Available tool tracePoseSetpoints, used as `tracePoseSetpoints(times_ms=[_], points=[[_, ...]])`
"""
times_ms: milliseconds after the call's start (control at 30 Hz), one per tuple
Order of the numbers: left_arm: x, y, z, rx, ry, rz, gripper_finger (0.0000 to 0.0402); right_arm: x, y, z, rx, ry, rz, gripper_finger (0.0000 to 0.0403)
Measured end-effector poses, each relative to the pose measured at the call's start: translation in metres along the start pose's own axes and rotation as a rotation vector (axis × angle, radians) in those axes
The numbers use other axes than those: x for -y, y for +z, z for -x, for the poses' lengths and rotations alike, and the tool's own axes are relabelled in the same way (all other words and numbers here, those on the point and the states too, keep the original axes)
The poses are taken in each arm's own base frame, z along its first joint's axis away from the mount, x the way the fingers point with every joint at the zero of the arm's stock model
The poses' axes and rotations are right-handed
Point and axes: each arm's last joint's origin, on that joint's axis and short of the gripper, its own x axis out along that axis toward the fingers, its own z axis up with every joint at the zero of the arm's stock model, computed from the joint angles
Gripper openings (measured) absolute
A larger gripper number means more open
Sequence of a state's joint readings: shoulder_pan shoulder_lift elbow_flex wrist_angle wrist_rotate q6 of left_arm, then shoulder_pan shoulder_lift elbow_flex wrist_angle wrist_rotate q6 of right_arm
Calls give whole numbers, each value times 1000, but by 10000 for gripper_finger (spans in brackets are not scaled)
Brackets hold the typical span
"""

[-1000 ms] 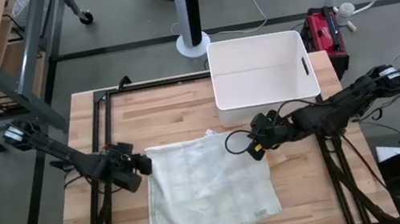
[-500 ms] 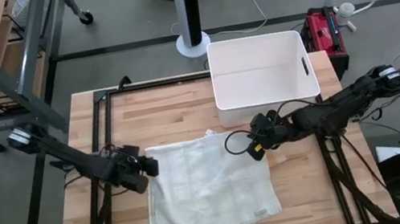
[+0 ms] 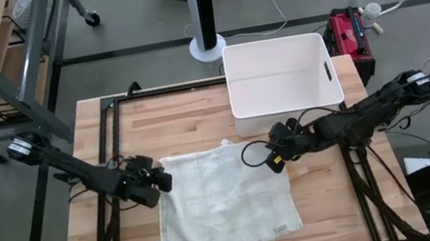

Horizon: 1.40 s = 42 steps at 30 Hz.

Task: Fold towel
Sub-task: Fold the white checkered towel

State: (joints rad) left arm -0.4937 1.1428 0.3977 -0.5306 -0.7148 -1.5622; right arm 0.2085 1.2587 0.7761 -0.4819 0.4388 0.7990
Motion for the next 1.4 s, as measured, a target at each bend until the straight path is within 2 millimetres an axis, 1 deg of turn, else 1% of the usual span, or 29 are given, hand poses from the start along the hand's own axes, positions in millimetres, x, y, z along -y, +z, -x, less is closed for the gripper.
tracePoseSetpoints(times_ms=[267,433,567,767,1000,1067,1167,1267,1400], points=[[-2,16,14,129,-74,7,2,0,0,0,5,-4,17,0],[-10,26,23,208,-83,14,1,-1,3,2,7,1,13,0],[-18,31,28,228,-66,11,0,-11,21,15,61,52,5,0],[-26,39,30,265,-32,22,0,-25,52,42,123,98,64,0],[-32,48,40,300,-89,45,0,-25,67,61,127,-20,123,0],[-33,51,44,328,-112,50,0,-26,71,68,130,-30,135,0],[-32,61,54,357,-148,44,0,-26,76,77,126,-31,158,0],[-27,78,73,391,-193,14,0,-26,78,85,109,-38,176,0],[-24,101,101,399,-247,-41,0,-25,76,85,94,-42,170,0]])
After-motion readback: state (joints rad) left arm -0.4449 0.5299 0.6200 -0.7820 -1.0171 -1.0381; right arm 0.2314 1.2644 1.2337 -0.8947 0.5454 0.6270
